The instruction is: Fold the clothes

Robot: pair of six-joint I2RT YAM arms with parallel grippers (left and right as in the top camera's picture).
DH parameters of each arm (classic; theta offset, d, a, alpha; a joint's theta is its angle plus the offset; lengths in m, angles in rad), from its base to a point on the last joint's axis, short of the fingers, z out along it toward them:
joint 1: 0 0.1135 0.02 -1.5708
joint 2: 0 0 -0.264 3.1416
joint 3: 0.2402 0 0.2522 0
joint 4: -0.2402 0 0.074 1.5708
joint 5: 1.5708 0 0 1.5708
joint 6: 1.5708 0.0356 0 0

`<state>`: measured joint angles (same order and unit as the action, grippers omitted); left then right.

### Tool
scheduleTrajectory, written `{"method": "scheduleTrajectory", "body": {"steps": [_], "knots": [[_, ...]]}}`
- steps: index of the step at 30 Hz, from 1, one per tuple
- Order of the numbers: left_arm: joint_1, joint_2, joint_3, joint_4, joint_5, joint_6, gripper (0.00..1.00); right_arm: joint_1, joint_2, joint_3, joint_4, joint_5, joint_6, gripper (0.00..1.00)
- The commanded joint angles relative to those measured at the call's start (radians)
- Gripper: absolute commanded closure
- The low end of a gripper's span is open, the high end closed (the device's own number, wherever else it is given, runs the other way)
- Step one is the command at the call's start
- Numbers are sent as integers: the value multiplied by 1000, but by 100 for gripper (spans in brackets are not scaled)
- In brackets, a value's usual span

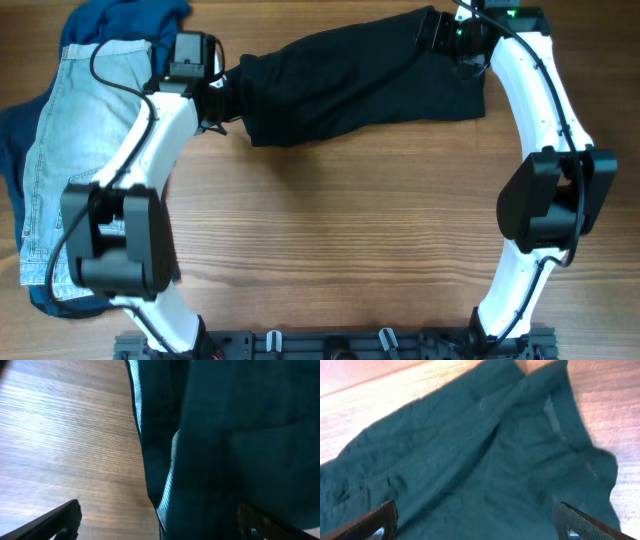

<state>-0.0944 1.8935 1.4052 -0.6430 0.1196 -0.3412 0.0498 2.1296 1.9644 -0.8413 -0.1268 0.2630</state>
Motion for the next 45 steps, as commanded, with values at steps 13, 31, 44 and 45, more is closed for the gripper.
{"method": "scheduleTrajectory", "body": {"steps": [13,31,44,45], "knots": [[90,343,3,325,573,134,13,2,10,3,-61,-81,-58,1],[159,34,2,-82,501,242,96,3,16,-37,-47,-84,10,57],[295,-33,40,-275,288,281,96,37,214,-42,186,-85,140,96],[305,-47,47,-275,288,281,96,39,228,-42,185,-99,139,96]]}}
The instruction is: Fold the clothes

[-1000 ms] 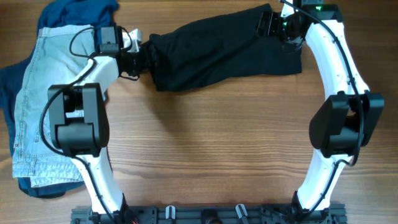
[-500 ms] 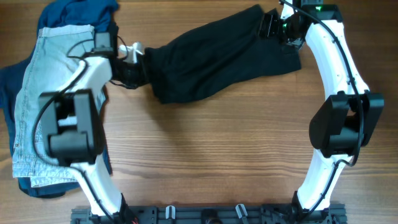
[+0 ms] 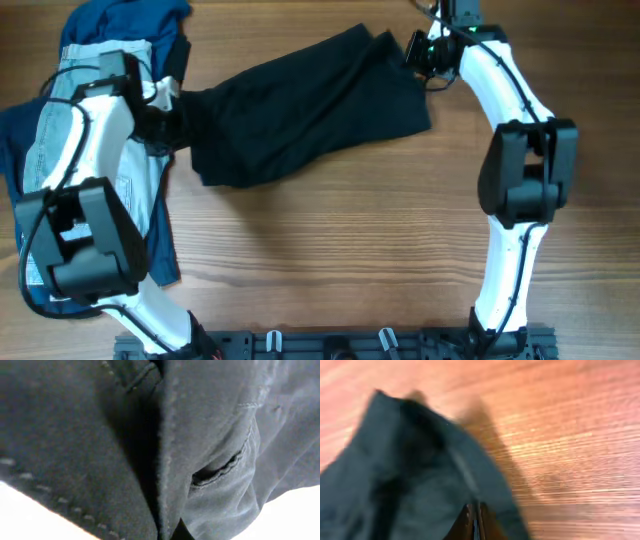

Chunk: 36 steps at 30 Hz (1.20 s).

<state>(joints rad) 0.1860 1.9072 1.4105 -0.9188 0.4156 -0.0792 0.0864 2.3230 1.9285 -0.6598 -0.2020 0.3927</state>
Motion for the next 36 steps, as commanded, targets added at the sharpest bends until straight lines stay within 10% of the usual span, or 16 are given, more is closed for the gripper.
{"method": "scheduleTrajectory", "body": {"steps": [1,7,21,36], "knots": [[26,-74,51,5,-5,19,96,5,43,-6,1,-50,7,96],[19,-77,60,12,-2,14,96,11,43,-6,65,-293,-97,96],[-35,-95,61,230,73,-221,96,24,195,-6,-3,-198,-156,96],[-702,75,61,794,-323,-348,96,24,237,-7,-36,-217,-157,96]]}}
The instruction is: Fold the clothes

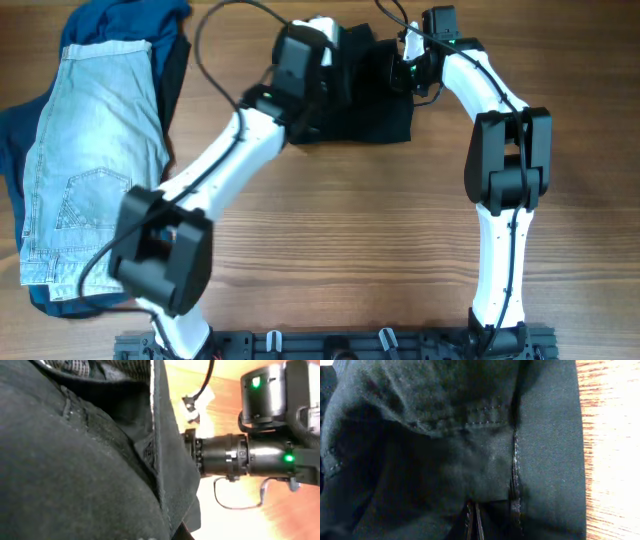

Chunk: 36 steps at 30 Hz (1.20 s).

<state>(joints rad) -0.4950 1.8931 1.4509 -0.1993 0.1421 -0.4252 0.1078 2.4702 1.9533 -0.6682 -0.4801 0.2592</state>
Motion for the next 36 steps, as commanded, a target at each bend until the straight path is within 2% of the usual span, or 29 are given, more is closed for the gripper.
{"method": "scheduleTrajectory", "body": {"steps": [1,7,8,9,10,11,17,20,24,28,33,36], "knots": [[-23,115,20,101,-50,-2,96,2,90,-32,-28,61,-24,96],[-36,178,20,239,-50,-2,96,2,90,-32,-27,58,-23,96],[-42,180,20,261,-50,-3,91,1,90,-31,-27,42,-24,96],[-48,180,20,274,-50,-3,50,-5,90,-31,-24,5,-23,96],[-51,180,20,280,-49,-3,3,-10,90,-31,-22,-9,-23,96],[-54,180,20,285,-40,-3,0,-17,90,-31,-21,-16,-20,96],[-56,161,21,338,101,-2,0,-35,88,-30,-24,-27,-24,96],[-31,28,22,276,101,-2,0,-62,31,-8,-25,-98,-24,96],[28,-201,22,170,101,-2,0,-82,-93,-8,-42,-97,-24,96],[102,-318,22,86,100,-2,0,-83,-183,-8,-93,-97,-24,94],[280,-342,22,-129,100,-2,0,-53,-289,-9,-253,-97,-24,51],[354,-342,22,-241,100,-2,0,-4,-285,-15,-283,-66,54,38]]}}
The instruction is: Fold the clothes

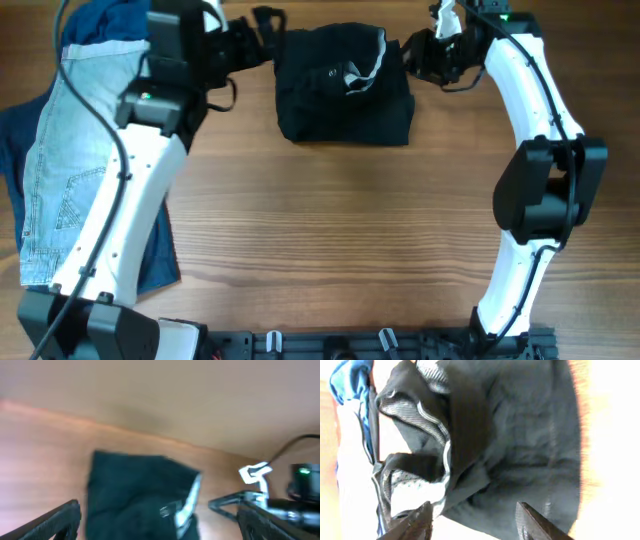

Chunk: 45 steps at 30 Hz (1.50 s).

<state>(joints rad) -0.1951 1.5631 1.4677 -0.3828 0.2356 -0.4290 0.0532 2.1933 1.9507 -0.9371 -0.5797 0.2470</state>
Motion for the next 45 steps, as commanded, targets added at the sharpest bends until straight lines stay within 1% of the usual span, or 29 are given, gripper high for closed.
{"method": "scheduleTrajectory", "body": {"steps": [1,2,3,4,5,6,10,14,16,18,22,25,28,32,33,34,35,36,38,39,41,42,45], "knots": [[74,-12,5,-90,6,2,0,64,-8,-12,-13,43,97,37],[88,-12,5,-110,6,2,0,82,-8,-12,-8,57,130,35],[104,-12,5,-137,6,2,0,111,-7,-14,4,100,201,33],[109,-12,5,-154,-7,3,0,135,-7,-18,26,135,240,32],[109,-12,5,-164,-21,4,0,154,-7,-21,51,160,273,33],[108,-12,5,-172,-24,6,0,172,-7,-23,69,185,305,37],[108,-12,5,-187,-24,6,0,189,-7,-23,87,199,304,82],[108,-12,5,-198,-24,6,0,189,-7,-23,82,200,266,94],[108,-12,5,-204,-24,6,0,173,-7,-23,76,199,243,95],[108,-12,5,-204,-24,6,0,143,-7,-23,58,199,181,96],[108,-11,5,-204,-24,6,0,35,-7,-23,28,198,97,96],[108,-11,5,-204,-24,6,0,-31,-1,-39,36,206,63,96],[108,-11,5,-207,-24,6,0,-72,75,-68,51,228,14,96],[108,-9,5,-213,-28,6,0,-122,191,-76,100,339,14,96],[108,-9,5,-213,-28,6,0,-144,196,-76,108,363,14,83],[108,-9,5,-213,-28,6,0,-163,191,-64,98,353,8,55],[108,-9,5,-213,-28,6,0,-187,177,-34,67,290,-22,44],[108,-9,5,-213,-29,6,0,-203,157,-11,42,236,-43,39],[108,-9,5,-214,-54,6,0,-217,76,18,-33,130,-101,24],[108,-8,5,-214,-54,6,0,-210,41,18,-70,85,-143,22],[108,-5,5,-214,-54,6,0,-177,23,18,-127,30,-196,22],[108,-2,5,-214,-54,6,0,-159,25,17,-142,16,-209,24],[108,16,5,-227,-54,6,0,-93,27,0,-122,26,-221,33]]}}
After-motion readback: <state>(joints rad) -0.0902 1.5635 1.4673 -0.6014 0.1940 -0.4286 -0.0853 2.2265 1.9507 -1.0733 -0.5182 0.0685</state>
